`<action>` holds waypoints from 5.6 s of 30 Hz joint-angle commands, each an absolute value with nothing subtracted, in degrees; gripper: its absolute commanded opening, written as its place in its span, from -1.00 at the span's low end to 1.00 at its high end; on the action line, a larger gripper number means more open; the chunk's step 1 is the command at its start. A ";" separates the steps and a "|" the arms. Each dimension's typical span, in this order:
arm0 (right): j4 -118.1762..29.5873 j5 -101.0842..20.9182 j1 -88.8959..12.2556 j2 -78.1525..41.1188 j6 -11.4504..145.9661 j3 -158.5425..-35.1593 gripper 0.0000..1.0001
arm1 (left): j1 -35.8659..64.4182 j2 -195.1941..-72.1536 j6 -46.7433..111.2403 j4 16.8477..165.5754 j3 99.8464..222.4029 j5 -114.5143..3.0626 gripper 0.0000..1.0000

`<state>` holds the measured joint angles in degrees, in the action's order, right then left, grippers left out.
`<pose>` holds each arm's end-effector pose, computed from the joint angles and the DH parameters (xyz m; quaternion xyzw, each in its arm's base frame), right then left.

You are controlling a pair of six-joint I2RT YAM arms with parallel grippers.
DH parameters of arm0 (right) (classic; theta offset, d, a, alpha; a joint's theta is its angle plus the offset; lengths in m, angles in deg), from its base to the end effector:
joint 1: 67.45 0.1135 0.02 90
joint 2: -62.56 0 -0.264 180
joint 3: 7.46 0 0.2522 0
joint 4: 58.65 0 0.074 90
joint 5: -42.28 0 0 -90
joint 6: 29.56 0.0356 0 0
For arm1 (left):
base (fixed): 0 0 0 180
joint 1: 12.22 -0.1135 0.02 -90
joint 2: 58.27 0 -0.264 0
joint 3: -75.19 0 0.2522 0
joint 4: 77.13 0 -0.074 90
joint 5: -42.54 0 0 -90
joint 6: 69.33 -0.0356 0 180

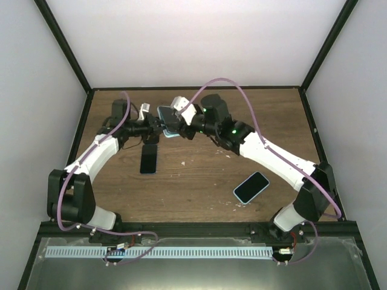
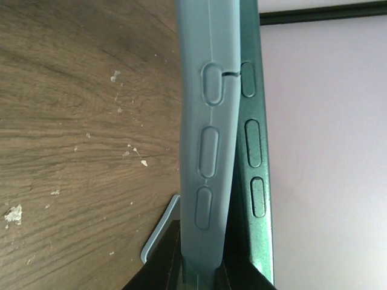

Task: Take the phone out of the phone case
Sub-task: Remove the phone case from the phone, then place the phone case at the center of the board.

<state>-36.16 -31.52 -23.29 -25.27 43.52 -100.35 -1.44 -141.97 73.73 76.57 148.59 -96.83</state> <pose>0.2545 0.2610 0.3671 -0.4773 0.6450 0.2484 0.5427 0.3065 -0.0859 0.2729 -0.1177 0.8248 -0.5325 0.1493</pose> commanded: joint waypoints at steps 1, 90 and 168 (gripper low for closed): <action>-36.82 -42.04 -19.43 -26.60 37.21 -100.85 0.12 | -2.87 -139.50 78.54 81.85 146.89 -98.80 -1.00; -40.01 -51.47 -31.54 -24.30 41.66 -98.78 -0.99 | -1.29 -159.94 31.96 51.89 165.71 -86.63 -1.00; -38.12 -46.57 -34.01 -27.58 40.98 -103.22 -0.99 | -1.91 -158.83 36.46 53.21 174.45 -67.46 1.00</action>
<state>-33.91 -47.32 -33.75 -27.91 42.95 -99.37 0.36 -166.38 34.30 48.90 177.66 -62.86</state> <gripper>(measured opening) 0.074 0.994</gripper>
